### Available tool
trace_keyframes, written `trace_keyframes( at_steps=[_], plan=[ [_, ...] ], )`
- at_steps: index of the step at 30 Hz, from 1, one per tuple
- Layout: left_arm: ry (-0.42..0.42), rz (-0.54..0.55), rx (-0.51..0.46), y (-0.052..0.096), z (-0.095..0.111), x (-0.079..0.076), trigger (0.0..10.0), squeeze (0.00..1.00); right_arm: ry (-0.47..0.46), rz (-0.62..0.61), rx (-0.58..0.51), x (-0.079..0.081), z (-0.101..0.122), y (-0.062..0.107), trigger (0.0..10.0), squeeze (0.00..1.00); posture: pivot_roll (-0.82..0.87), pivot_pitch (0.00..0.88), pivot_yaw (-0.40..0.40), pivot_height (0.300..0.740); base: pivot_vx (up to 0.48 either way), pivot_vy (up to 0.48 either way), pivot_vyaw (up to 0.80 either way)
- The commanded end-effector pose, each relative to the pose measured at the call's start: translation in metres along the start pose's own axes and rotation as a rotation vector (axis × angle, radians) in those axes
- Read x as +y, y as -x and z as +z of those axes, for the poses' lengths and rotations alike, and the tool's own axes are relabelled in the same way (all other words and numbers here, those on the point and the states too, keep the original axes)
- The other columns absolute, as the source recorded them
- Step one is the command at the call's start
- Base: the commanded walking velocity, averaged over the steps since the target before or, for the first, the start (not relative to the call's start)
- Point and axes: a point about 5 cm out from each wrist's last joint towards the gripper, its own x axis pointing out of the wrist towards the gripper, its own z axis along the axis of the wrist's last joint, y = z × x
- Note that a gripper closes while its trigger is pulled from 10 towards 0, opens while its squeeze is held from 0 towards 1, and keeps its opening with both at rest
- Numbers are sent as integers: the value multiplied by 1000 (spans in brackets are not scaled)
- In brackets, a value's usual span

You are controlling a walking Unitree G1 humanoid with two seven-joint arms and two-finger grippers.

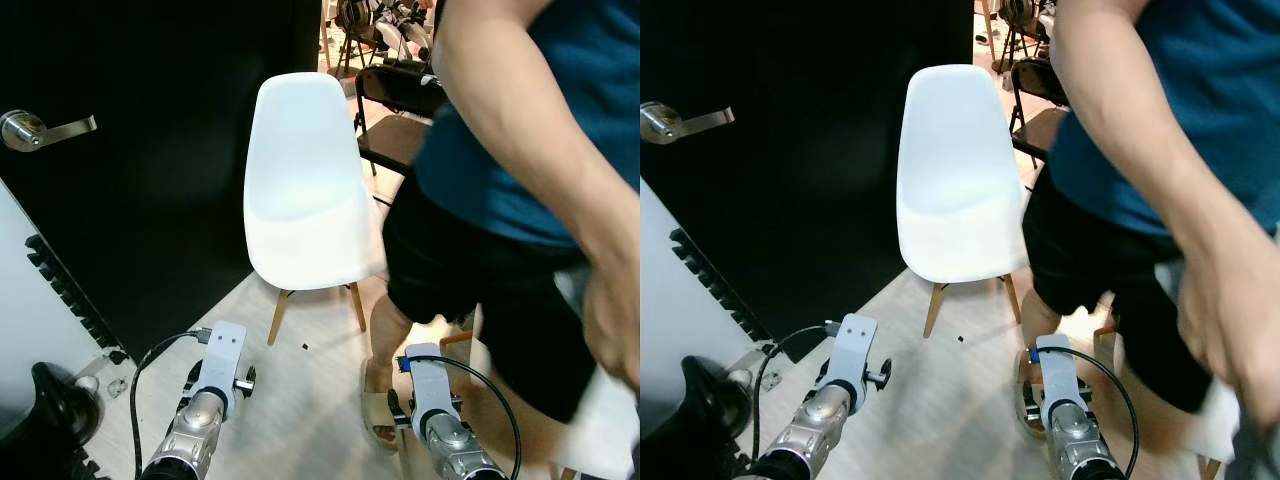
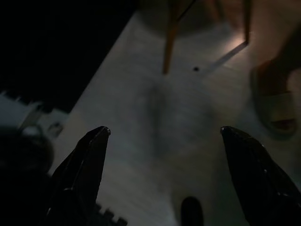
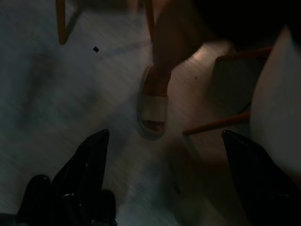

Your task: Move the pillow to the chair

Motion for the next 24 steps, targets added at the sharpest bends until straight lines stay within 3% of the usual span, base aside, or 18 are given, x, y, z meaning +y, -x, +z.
trace_keyframes(
  at_steps=[1, 6, 8, 10, 13, 18, 21, 24],
  plan=[
    [25, 49, 66, 4, -16, 10, 10000, 0, 14, 2, 17, -2, -4, 1, 10000, 0, -30, 106, -31, 740, 0, 0, 0],
    [10, -4, 53, 3, -13, 3, 10000, 0, -41, -41, 3, -12, 3, -1, 10000, 0, -43, 91, -53, 740, 0, 0, 0],
    [74, 47, 89, 2, -16, 5, 10000, 0, 33, -22, 16, -11, -4, 1, 10000, 0, -48, 101, -10, 740, 0, 0, 0],
    [86, 29, 82, 2, -13, 1, 10000, 0, 31, -27, 7, -13, -2, 1, 10000, 0, -48, 101, -14, 740, 0, 0, 0],
    [21, -38, 60, 2, -10, -9, 10000, 0, -33, -65, 14, -18, -5, 2, 10000, 0, -55, 67, -35, 740, 0, 0, 0],
    [121, 24, 84, 2, -14, -7, 10000, 0, 44, -51, -3, -17, -4, 2, 10000, 0, -95, 85, -1, 740, 0, 0, 0],
    [66, -17, 67, 4, -15, -16, 10000, 0, -21, -88, -24, -29, 4, 1, 10000, 0, -68, 61, -39, 740, 0, 0, 0],
    [97, 32, 93, 5, -20, -9, 10000, 0, 20, -69, 7, -28, 0, 0, 10000, 0, -57, 48, -33, 740, 0, 0, 0]
  ],
)
